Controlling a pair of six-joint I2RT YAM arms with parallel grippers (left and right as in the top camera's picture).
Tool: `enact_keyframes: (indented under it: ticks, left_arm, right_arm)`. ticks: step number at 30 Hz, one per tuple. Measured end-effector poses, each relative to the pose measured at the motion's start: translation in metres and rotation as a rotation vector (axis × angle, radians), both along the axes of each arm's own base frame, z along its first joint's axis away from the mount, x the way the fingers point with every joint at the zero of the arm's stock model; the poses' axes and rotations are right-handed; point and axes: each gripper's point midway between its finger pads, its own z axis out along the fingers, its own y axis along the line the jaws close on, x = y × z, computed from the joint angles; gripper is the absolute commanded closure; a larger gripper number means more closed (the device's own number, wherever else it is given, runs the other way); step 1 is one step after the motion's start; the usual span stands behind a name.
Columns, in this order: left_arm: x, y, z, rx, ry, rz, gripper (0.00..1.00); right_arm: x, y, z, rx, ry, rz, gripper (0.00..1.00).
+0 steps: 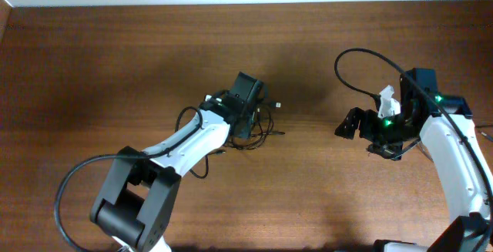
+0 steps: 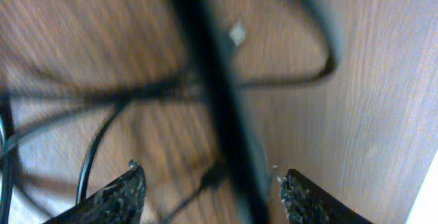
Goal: Untangle cables
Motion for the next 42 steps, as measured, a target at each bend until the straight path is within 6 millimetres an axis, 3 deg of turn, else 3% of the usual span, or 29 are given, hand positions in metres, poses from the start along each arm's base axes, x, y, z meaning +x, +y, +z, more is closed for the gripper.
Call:
enact_keyframes:
  ticks: [1, 3, 6, 7, 9, 10, 11, 12, 13, 16, 18, 19, 20, 23, 25, 27, 29, 31, 33, 34, 35, 37, 38, 40, 41, 42]
  left_arm:
    - [0.007, 0.011, -0.005, 0.063, -0.028, 0.039, 0.82]
    - [0.017, 0.020, 0.000, 0.103, -0.083, 0.079, 1.00]
    - [0.048, 0.001, 0.025, 0.067, -0.253, -0.008, 1.00]
    - [0.061, -0.013, 0.041, 0.065, -0.346, -0.113, 1.00]
    - [0.063, -0.021, 0.077, 0.165, -0.474, -0.337, 1.00]
    - [0.056, -0.020, 0.108, 0.226, -0.538, -0.442, 1.00]
    - [0.034, -0.012, 0.177, 0.319, -0.689, -0.584, 1.00]
    - [0.016, -0.006, 0.205, 0.377, -0.740, -0.678, 1.00]
    - [-0.005, 0.000, 0.220, 0.413, -0.758, -0.758, 1.00]
    - [-0.058, 0.015, 0.297, 0.436, -0.985, -0.846, 1.00]
    - [-0.088, 0.016, 0.336, 0.397, -1.131, -0.879, 1.00]
    - [-0.097, 0.013, 0.345, 0.375, -1.176, -0.900, 1.00]
    - [-0.103, 0.007, 0.350, 0.346, -1.208, -0.935, 1.00]
    - [-0.101, 0.003, 0.353, 0.339, -1.231, -0.941, 1.00]
    - [-0.099, 0.002, 0.368, 0.343, -1.292, -0.914, 1.00]
    - [-0.101, -0.001, 0.376, 0.326, -1.332, -0.916, 1.00]
    - [-0.109, -0.009, 0.379, 0.269, -1.357, -0.960, 1.00]
    - [-0.118, -0.016, 0.380, 0.223, -1.372, -1.013, 1.00]
    - [-0.123, -0.019, 0.382, 0.185, -1.381, -1.027, 1.00]
    - [-0.124, -0.020, 0.384, 0.166, -1.386, -1.024, 1.00]
    - [-0.126, -0.020, 0.387, 0.151, -1.393, -1.018, 1.00]
    - [-0.132, -0.021, 0.396, 0.121, -1.426, -1.021, 1.00]
    - [-0.139, -0.022, 0.402, 0.100, -1.455, -1.037, 1.00]
    - [-0.145, -0.024, 0.404, 0.082, -1.467, -1.054, 1.00]
    - [-0.144, -0.023, 0.404, 0.083, -1.467, -1.053, 1.00]
    - [-0.143, -0.022, 0.404, 0.090, -1.464, -1.043, 1.00]
  right_arm:
    - [0.000, 0.000, 0.000, 0.000, -0.001, 0.000, 0.02]
    - [0.000, 0.000, 0.000, 0.000, -0.002, 0.000, 0.02]
    - [-0.002, 0.000, 0.000, 0.001, 0.010, 0.001, 0.02]
    - [-0.006, 0.001, -0.001, 0.003, 0.024, 0.001, 0.02]
    - [-0.011, 0.001, -0.001, 0.005, 0.048, 0.001, 0.02]
    - [-0.011, 0.004, 0.000, 0.020, 0.047, 0.002, 0.02]
    - [-0.009, 0.007, 0.002, 0.044, 0.036, 0.004, 0.02]
    - [-0.005, 0.012, 0.005, 0.073, 0.018, 0.006, 0.02]
    - [0.017, 0.023, 0.015, 0.153, -0.091, 0.021, 0.02]
    - [0.045, 0.058, 0.048, 0.357, -0.278, 0.110, 0.02]
    - [0.052, 0.105, 0.069, 0.462, -0.361, 0.218, 0.02]
    - [0.055, 0.126, 0.077, 0.488, -0.399, 0.262, 0.02]
    - [0.050, 0.162, 0.091, 0.550, -0.419, 0.322, 0.02]
    - [0.029, 0.205, 0.103, 0.641, -0.351, 0.361, 0.01]
    - [0.013, 0.225, 0.107, 0.675, -0.327, 0.420, 0.01]
    - [0.002, 0.238, 0.110, 0.657, -0.486, 0.617, 0.01]
    - [0.004, 0.242, 0.111, 0.615, -0.633, 0.734, 0.01]
    - [0.024, 0.242, 0.115, 0.535, -0.773, 0.749, 0.05]
    - [0.044, 0.235, 0.109, 0.447, -0.772, 0.643, 0.31]
    - [0.060, 0.226, 0.100, 0.370, -0.731, 0.517, 0.38]
    - [0.073, 0.217, 0.096, 0.318, -0.716, 0.419, 0.37]
    - [0.093, 0.207, 0.100, 0.265, -0.743, 0.290, 0.17]
    - [0.100, 0.205, 0.103, 0.257, -0.757, 0.244, 0.16]
    - [0.103, 0.203, 0.105, 0.250, -0.769, 0.231, 0.08]
    - [0.099, 0.204, 0.101, 0.250, -0.753, 0.251, 0.02]
    - [0.092, 0.207, 0.098, 0.260, -0.737, 0.295, 0.01]
